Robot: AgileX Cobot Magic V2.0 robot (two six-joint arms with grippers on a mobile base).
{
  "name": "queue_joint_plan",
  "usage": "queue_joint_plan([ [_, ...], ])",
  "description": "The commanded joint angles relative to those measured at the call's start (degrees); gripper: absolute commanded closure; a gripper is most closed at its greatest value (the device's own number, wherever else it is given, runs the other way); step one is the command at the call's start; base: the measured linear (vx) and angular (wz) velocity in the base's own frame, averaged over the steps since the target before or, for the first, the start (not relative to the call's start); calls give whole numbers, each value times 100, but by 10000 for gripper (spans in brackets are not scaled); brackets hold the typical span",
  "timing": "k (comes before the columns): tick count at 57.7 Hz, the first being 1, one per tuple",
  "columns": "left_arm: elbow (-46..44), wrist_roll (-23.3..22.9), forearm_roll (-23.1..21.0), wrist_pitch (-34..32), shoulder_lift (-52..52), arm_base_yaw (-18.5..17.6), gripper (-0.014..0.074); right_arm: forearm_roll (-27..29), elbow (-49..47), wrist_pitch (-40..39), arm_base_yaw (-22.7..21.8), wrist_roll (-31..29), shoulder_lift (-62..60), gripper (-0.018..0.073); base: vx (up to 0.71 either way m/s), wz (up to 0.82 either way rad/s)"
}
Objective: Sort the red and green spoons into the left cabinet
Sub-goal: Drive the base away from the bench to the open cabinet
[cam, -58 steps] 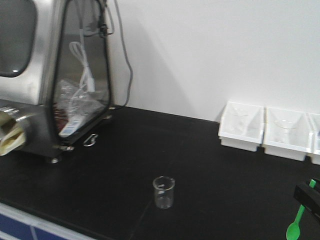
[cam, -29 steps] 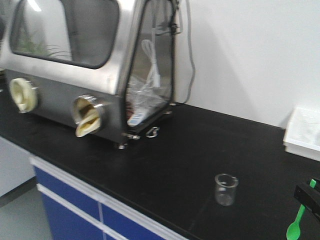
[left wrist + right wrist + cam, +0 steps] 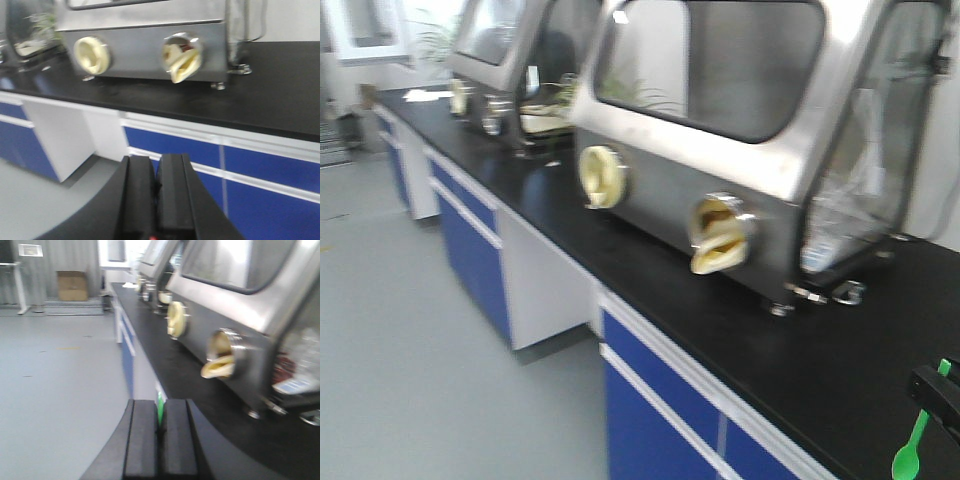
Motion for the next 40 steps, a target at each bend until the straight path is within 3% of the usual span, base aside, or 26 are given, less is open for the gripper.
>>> queue_joint_plan([
  [1, -160, -26, -96, -399, -4, -27, 597, 49, -168, 100, 13, 7, -17, 562, 13, 71],
  [40, -160, -26, -96, -396, -3, -27, 597, 49, -168, 78, 13, 7, -17, 562, 23, 56],
])
